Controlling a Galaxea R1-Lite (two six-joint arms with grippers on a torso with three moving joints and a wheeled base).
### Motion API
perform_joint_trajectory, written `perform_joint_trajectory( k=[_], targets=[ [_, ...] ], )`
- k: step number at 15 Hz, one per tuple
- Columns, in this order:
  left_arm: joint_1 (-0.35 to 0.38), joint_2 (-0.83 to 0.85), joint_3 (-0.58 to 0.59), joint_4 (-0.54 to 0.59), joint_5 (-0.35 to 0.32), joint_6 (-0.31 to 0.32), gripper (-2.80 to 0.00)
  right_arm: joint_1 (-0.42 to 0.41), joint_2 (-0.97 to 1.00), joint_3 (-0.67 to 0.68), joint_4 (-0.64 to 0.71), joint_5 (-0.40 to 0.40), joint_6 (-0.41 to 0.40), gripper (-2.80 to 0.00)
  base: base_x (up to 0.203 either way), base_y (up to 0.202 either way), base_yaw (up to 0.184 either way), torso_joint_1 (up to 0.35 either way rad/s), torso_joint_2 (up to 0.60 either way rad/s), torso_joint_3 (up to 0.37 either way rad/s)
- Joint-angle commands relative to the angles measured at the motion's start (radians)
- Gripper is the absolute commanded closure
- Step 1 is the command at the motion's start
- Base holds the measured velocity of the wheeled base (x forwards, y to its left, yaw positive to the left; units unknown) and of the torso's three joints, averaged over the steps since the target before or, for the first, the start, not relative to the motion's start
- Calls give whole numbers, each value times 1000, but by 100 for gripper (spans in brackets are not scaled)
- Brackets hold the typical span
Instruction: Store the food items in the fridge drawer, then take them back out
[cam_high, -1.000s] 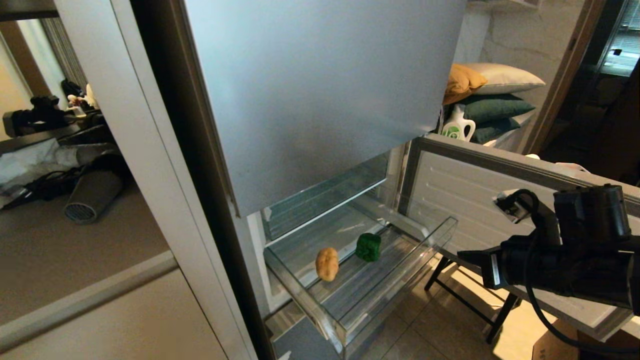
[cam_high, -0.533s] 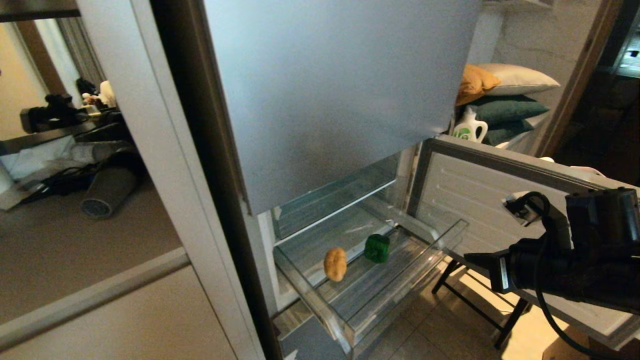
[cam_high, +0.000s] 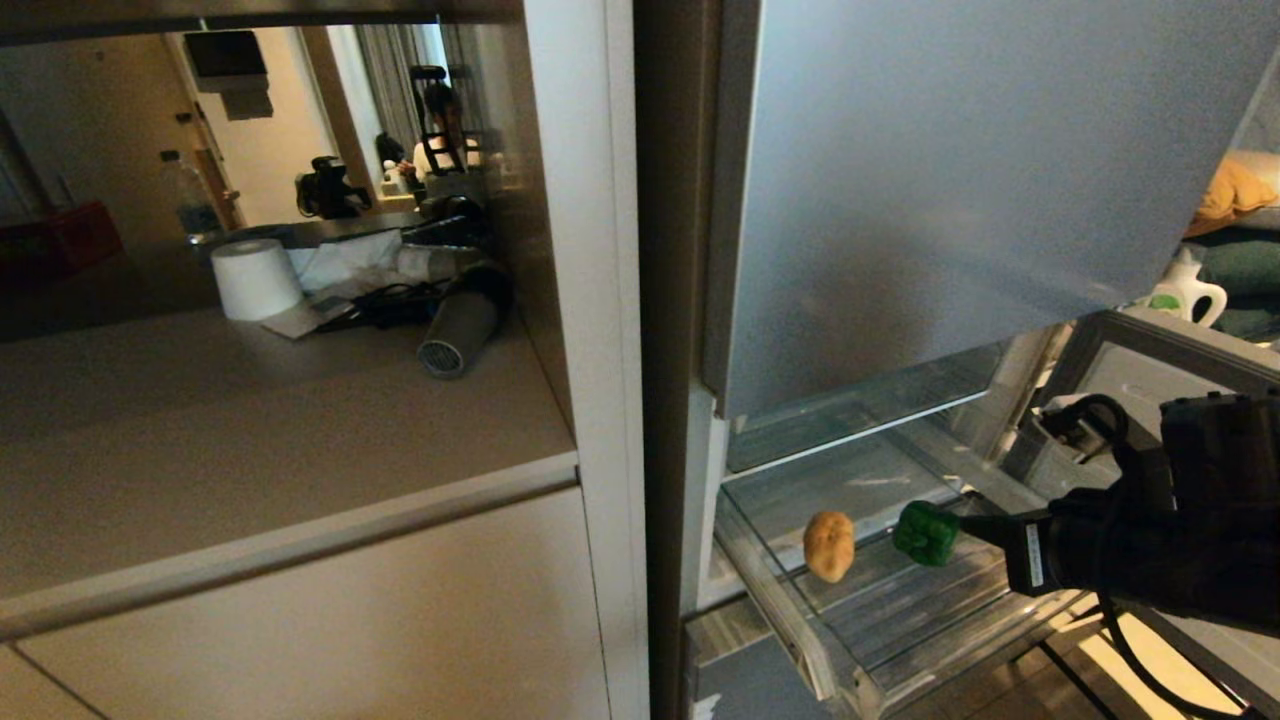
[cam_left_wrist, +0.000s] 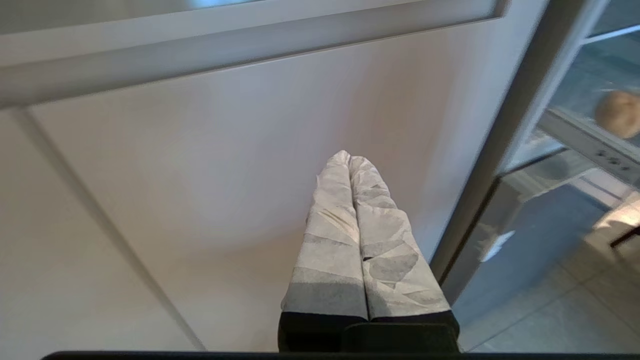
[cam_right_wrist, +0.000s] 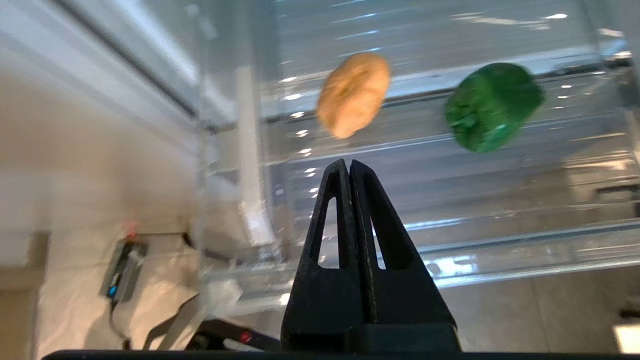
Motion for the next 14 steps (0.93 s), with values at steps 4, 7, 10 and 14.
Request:
perform_joint_trajectory(
  k=[4, 7, 10, 14],
  targets=[
    [0, 0, 1, 0, 1, 0, 0, -131, 106, -17, -1, -7, -80, 0, -1, -2, 16, 1, 0, 1],
    [0, 0, -1, 0, 1, 0, 0, -175, 269, -80, -19, -7, -93, 0, 0, 0, 0, 0, 0, 0],
    [0, 0, -1, 0, 1, 0, 0, -227, 394, -198, -35, -3, -96, -280, 0, 0, 0, 0, 0, 0],
    [0, 0, 0, 0, 1, 0, 0, -276, 491, -286, -36, 1, -126, -280, 0, 0, 0, 0, 0, 0]
  ],
)
